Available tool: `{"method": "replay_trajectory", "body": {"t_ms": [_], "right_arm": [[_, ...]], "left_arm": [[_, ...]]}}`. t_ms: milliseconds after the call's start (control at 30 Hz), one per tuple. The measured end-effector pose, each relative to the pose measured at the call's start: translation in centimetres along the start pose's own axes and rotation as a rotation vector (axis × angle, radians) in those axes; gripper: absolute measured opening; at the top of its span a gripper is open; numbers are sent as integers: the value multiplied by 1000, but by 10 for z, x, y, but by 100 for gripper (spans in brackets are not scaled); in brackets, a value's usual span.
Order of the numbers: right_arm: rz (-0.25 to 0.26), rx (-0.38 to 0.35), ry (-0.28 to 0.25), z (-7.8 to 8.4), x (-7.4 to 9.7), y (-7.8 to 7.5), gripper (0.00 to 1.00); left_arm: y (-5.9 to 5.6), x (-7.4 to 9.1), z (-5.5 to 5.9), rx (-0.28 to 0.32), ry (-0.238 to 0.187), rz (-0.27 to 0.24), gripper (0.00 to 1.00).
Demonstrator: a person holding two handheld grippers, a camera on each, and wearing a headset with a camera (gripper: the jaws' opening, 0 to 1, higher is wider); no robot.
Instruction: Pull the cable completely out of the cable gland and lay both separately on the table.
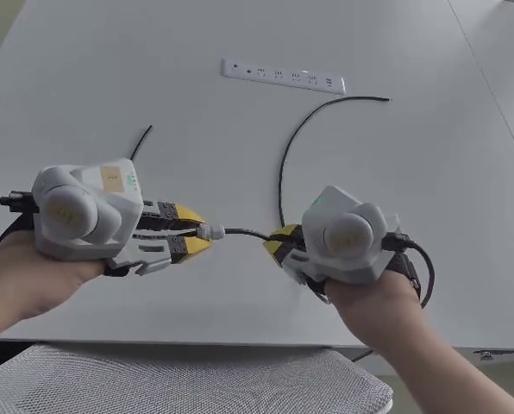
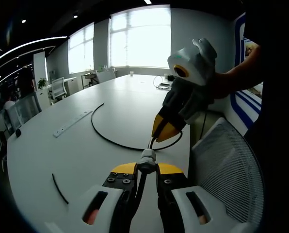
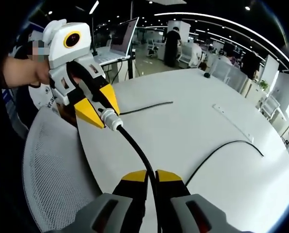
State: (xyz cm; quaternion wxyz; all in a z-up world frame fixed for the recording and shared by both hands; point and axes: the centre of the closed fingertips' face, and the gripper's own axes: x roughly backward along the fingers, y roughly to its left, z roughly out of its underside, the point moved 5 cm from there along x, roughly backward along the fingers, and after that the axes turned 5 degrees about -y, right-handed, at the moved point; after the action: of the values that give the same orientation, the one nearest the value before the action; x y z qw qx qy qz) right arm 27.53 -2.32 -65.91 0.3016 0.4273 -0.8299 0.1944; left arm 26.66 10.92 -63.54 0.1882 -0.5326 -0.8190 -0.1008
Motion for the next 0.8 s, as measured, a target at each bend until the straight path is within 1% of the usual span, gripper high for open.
{"method": "replay_trajectory", "body": {"t_ms": [67,133,200,300,367,400,467,567,633,700,733,800], "right_arm": [[-3,31,-1,-1,1,2,2],[-9,39,-7,-3,3,4,2],[-17,62,-11,-5,3,6,2],[-19,73,-8,-6,4,7,2],[-26,66,-16,-8,5,8,7],[-26,69,-22,-10,6,9,11],[-34,91,-39,-17,8,14,14],[-34,147,-47,-28,9,18,14],[-45,180,-53,-36,7,22,14],[-54,229,-51,-44,4,26,14],[-57,261,-44,-47,2,29,13],[-56,292,-26,-48,-1,30,11]], "left_arm": [[0,0,1,-4,7,2,15],[0,0,2,-4,9,2,15],[0,0,1,-2,6,2,15],[0,0,0,-6,-1,7,15],[-1,0,-1,-4,-6,10,15],[-2,-1,-2,-4,-7,10,15],[-2,-1,-2,-5,-5,9,15],[-2,-2,-3,-10,-3,11,15],[-2,-3,-2,-19,6,13,15],[-3,-3,-1,-29,15,14,15],[-3,-4,-1,-31,17,15,15],[-3,-4,-2,-31,17,16,15]]}}
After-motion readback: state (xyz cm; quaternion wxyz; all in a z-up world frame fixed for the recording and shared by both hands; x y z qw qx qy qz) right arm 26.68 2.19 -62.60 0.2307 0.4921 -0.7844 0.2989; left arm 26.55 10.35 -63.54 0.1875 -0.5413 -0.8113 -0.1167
